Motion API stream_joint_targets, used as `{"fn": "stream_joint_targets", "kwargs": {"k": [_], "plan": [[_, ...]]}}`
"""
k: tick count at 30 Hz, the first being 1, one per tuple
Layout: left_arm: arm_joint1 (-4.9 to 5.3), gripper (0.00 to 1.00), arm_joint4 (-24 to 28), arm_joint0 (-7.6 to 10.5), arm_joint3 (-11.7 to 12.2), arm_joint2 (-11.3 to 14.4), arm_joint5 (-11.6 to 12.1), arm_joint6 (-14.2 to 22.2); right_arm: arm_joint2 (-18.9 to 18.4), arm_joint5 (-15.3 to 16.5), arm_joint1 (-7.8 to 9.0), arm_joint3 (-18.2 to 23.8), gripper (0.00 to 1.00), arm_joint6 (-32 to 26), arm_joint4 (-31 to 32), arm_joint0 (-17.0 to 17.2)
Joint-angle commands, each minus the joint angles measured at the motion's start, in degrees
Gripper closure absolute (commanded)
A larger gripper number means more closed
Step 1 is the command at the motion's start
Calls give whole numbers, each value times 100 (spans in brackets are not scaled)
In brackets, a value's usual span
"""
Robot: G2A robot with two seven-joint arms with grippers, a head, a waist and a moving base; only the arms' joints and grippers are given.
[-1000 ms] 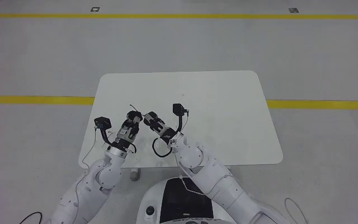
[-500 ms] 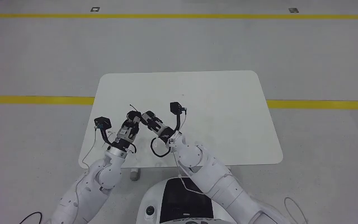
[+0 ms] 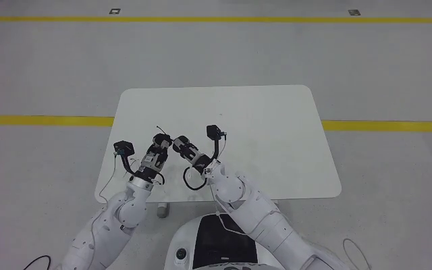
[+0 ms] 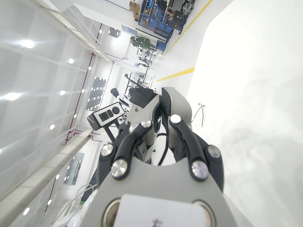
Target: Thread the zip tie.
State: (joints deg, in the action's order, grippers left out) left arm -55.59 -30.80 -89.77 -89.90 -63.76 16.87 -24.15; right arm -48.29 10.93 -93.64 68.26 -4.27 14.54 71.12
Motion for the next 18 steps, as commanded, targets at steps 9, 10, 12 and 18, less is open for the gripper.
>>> {"fn": "stream_joint_targets", "kwargs": {"k": [9,10,12,18], "plan": [[0,0,0,0,0,0,0,0,-32,-6,-3,-36,100,32,-2,25],[0,0,0,0,0,0,0,0,-35,-7,-3,-38,100,35,-2,25],[0,0,0,0,0,0,0,0,-64,-2,1,-30,100,55,-6,30],[0,0,0,0,0,0,0,0,-239,119,45,66,100,30,-141,155]]}}
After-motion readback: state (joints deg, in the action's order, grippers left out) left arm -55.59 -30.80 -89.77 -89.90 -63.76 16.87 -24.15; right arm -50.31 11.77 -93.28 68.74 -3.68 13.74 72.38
